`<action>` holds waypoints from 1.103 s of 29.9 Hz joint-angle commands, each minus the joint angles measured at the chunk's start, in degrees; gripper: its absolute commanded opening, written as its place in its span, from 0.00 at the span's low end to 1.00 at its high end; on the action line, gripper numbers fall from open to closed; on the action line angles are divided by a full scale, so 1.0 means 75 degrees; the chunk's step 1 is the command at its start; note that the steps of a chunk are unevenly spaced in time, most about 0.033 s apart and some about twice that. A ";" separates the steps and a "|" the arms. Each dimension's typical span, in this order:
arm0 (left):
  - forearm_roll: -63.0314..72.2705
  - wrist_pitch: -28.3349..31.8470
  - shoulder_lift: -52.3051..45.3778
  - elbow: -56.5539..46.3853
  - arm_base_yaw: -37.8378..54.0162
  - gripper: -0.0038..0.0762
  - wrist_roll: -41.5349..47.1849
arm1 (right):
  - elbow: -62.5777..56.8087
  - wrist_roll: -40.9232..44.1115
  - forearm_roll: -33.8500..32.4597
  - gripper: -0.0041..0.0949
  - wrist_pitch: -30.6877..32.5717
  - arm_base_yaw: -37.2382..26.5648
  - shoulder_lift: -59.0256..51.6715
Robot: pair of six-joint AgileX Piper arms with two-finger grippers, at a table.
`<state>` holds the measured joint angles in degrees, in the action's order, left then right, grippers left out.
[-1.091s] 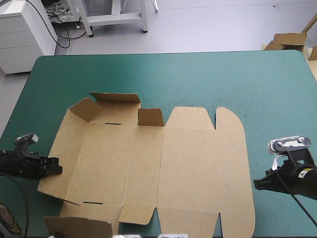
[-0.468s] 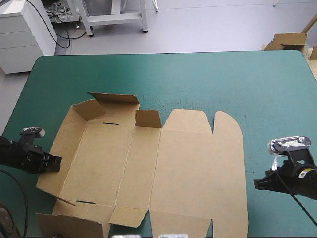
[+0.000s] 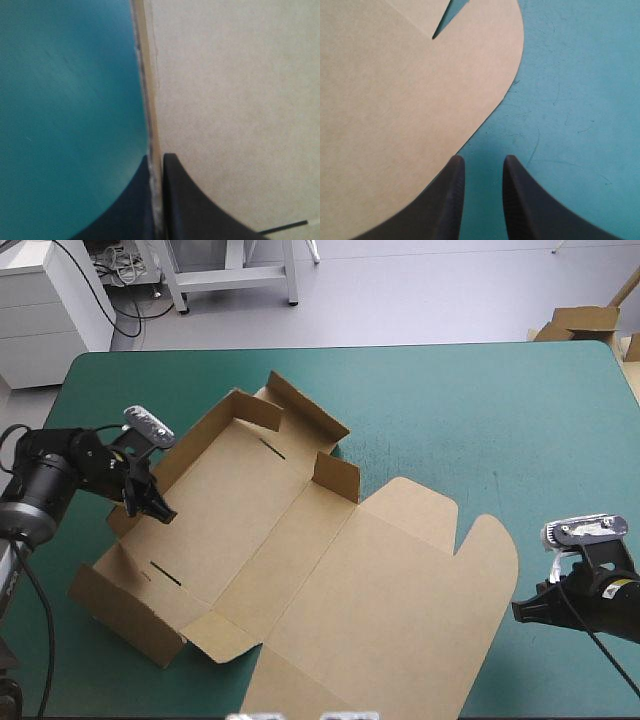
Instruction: Fold the box
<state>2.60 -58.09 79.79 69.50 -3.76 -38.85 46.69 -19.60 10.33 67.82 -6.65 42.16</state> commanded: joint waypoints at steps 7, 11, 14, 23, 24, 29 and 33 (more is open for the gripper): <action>-0.3052 0.1909 -0.0233 0.0712 -0.2866 0.04 0.0506 | 0.0187 -0.0061 0.0054 0.29 -0.0287 -0.0042 -0.0006; -0.3609 0.2694 -0.0233 0.0712 -0.3872 0.04 0.0506 | 0.0187 -0.0061 0.0082 0.29 -0.0272 -0.0042 -0.0006; -0.3806 0.3163 -0.0233 0.0712 -0.4455 0.04 0.0493 | 0.0187 -0.0061 0.0082 0.29 -0.0255 -0.0042 -0.0006; -0.3854 0.3608 -0.0216 0.0712 -0.5687 0.04 0.0456 | 0.0187 -0.0061 0.0099 0.29 -0.0255 -0.0042 -0.0006; -0.3854 0.3608 -0.0216 0.0712 -0.5742 0.04 0.0456 | 0.0187 -0.0061 0.0110 0.29 -0.0255 -0.0042 -0.0006; -0.3991 0.3569 -0.0011 0.0712 -0.5787 0.04 0.0470 | 0.0187 -0.0061 0.0145 0.29 -0.0255 -0.0042 -0.0006; -0.5252 0.3472 0.0314 0.0698 -0.5898 0.04 0.1260 | 0.0187 -0.0061 0.0145 0.29 -0.0255 -0.0042 -0.0006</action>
<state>-30.08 -34.21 82.30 72.78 -46.79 -33.75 46.69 -19.60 10.56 67.82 -6.65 42.16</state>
